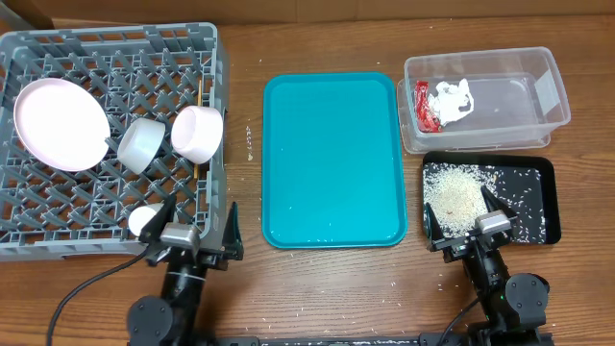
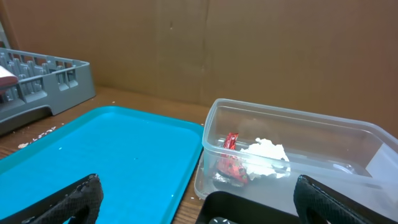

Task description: Sort waste into correct bins and load items into the dishwasher

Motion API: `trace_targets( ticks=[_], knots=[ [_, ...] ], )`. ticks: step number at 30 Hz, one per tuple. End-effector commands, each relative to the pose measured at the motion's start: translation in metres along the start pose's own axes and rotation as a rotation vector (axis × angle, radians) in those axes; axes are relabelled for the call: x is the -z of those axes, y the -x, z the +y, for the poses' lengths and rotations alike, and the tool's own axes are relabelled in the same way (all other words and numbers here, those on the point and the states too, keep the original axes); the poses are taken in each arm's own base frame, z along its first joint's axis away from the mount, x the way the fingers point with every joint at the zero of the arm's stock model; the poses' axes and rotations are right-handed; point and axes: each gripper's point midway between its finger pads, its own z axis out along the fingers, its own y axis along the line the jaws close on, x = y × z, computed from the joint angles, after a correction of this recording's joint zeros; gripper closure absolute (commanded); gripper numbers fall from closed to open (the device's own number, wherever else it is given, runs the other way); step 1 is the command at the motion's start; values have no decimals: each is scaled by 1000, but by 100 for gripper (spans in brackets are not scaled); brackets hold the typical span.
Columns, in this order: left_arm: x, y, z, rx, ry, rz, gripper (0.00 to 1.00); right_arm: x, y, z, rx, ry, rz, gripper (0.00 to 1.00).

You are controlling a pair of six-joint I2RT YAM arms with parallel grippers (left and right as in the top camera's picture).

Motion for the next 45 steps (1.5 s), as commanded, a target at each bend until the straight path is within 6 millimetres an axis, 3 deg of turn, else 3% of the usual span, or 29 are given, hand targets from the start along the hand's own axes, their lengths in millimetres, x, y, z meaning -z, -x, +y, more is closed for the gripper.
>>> trace_targets(
  ticks=[1, 7, 10, 45],
  knots=[
    [-6, -21, 0, 31, -8, 2, 0, 0, -2, -2, 4, -12, -3, 0],
    [-14, -48, 2, 31, -8, -5, 0, 0, -2, -2, 4, -11, -3, 0],
    [-14, -81, 6, 32, 10, 117, 0, 0, -2, -2, 4, -11, -3, 0],
    [-14, -81, 5, 32, 8, 115, 0, 0, -2, -2, 4, -11, -3, 0]
  ],
)
